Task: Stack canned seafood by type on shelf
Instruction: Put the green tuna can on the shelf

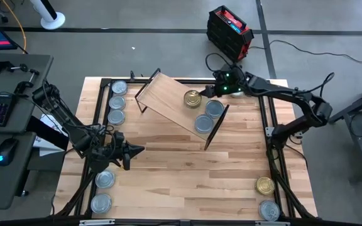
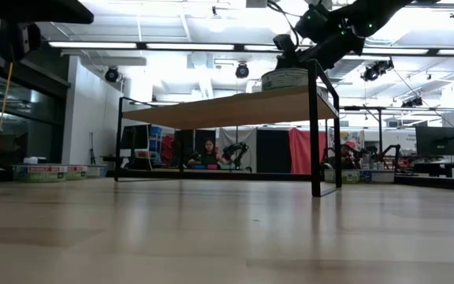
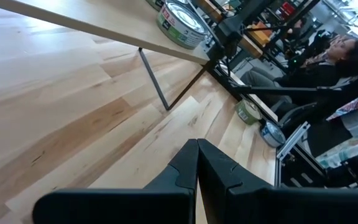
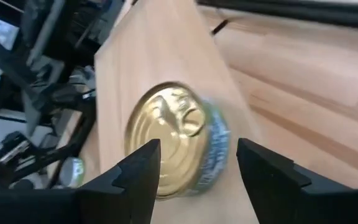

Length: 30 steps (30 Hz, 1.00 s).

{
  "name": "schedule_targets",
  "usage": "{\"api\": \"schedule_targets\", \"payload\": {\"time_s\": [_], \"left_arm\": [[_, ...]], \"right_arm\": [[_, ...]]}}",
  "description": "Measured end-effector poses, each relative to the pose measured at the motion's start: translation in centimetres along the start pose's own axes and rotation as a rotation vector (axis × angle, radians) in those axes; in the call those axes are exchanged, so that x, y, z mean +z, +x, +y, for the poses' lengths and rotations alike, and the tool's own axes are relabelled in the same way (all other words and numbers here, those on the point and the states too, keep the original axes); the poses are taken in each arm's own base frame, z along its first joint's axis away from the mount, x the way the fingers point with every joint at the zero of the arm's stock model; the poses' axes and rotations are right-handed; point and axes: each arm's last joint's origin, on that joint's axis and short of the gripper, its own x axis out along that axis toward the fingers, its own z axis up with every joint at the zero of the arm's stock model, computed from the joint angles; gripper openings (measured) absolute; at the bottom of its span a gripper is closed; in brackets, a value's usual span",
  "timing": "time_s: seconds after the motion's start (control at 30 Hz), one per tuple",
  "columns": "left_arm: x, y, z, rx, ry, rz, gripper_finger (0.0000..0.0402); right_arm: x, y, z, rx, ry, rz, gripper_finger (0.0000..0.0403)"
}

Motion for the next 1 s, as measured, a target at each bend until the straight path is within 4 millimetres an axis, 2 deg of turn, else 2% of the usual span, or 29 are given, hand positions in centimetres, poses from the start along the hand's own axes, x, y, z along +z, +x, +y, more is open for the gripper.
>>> {"api": "schedule_targets", "payload": {"time_s": [0.2,0.3,0.4,0.47,0.6,0.63,0.8,1.0], "left_arm": [[0.0,0.0,0.0,-0.001,0.012,0.003,0.0],[-0.1,0.0,0.1,0.003,0.019,0.005,0.0],[-0.1,0.0,0.1,0.005,0.03,0.005,0.0],[-0.1,0.0,0.1,0.005,0.041,0.005,0.0],[-0.1,0.0,0.1,0.005,0.055,0.004,0.0],[-0.1,0.0,0.1,0.005,0.056,0.004,0.0],[-0.1,0.0,0.1,0.004,0.052,0.004,0.0],[-0.1,0.0,0.1,0.004,0.042,0.004,0.0]], "right_arm": [[1.5,-1.6,0.9,-0.088,-0.073,0.008,0.0204],[2.5,-2.4,2.6,-0.054,-0.125,-0.041,0.0202],[2.7,-2.4,4.9,-0.045,-0.188,-0.075,0.0176],[2.3,-1.9,6.1,-0.057,-0.226,-0.066,0.0137],[1.4,0.0,7.7,-0.049,-0.293,-0.029,0.0025],[1.2,0.6,8.0,-0.047,-0.308,-0.014,0.0014],[0.1,3.4,7.4,-0.144,-0.31,0.053,0.0007],[-0.2,4.2,6.8,-0.212,-0.309,0.062,0.0002]]}}
